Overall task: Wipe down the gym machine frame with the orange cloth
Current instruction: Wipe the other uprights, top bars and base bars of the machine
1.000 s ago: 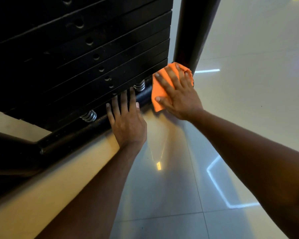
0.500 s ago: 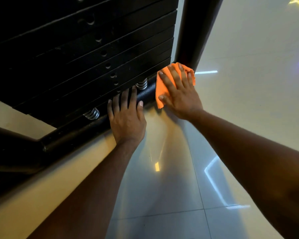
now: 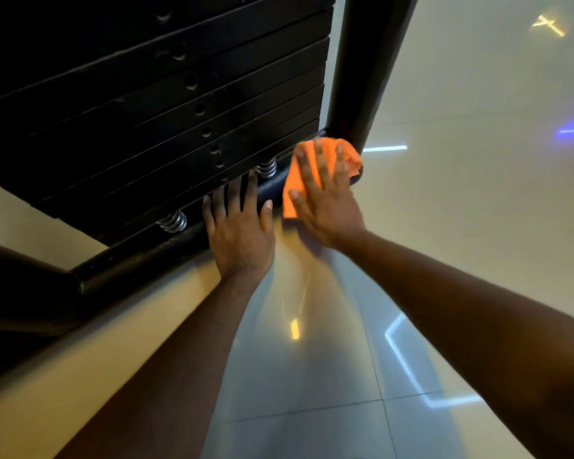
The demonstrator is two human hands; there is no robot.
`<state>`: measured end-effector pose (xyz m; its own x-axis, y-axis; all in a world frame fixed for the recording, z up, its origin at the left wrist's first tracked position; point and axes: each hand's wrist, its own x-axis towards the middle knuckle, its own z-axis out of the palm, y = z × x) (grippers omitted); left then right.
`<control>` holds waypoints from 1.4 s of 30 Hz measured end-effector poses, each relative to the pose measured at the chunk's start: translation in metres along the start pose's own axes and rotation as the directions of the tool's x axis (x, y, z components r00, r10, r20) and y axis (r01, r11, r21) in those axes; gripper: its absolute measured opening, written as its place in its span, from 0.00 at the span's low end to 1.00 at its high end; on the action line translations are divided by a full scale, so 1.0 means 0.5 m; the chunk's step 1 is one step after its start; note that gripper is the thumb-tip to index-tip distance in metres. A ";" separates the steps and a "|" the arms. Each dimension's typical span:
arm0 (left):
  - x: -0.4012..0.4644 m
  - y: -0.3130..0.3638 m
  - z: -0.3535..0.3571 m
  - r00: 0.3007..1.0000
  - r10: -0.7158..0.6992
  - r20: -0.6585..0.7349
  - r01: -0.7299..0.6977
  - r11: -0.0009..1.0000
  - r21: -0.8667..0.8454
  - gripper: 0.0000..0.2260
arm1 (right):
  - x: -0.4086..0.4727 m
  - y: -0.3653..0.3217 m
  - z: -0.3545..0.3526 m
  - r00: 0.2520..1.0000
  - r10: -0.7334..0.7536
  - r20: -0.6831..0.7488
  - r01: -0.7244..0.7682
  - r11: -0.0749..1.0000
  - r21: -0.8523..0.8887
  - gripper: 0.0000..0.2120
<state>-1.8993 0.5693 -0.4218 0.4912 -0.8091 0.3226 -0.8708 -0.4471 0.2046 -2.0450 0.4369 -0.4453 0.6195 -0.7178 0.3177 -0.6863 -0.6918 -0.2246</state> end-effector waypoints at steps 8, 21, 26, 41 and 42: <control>0.001 -0.011 -0.001 1.000 0.008 -0.009 -0.008 0.999 -0.049 0.23 | -0.007 0.043 0.017 0.999 -0.014 0.052 0.019 0.996 -0.089 0.37; 0.000 -0.016 0.001 1.000 0.008 0.011 -0.007 0.999 -0.037 0.26 | -0.037 -0.017 0.058 0.999 0.025 0.030 -0.027 0.998 0.059 0.37; -0.003 0.013 0.011 0.998 -0.057 -0.029 0.057 0.998 0.001 0.29 | 0.016 0.064 0.000 0.998 0.039 0.053 -0.041 0.998 0.043 0.34; -0.004 0.007 0.013 0.997 -0.028 -0.075 0.030 0.999 0.025 0.23 | 0.022 0.009 -0.029 0.984 -0.109 0.144 0.113 0.993 -0.023 0.30; -0.004 0.006 0.014 0.997 -0.021 -0.078 0.023 0.999 0.030 0.23 | 0.029 0.025 -0.041 0.975 -0.151 0.163 0.157 0.987 -0.024 0.30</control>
<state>-1.9031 0.5668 -0.4282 0.5095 -0.7672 0.3896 -0.8593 -0.4773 0.1840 -2.0526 0.4195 -0.4249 0.7697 -0.6082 0.1940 -0.5895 -0.7938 -0.1495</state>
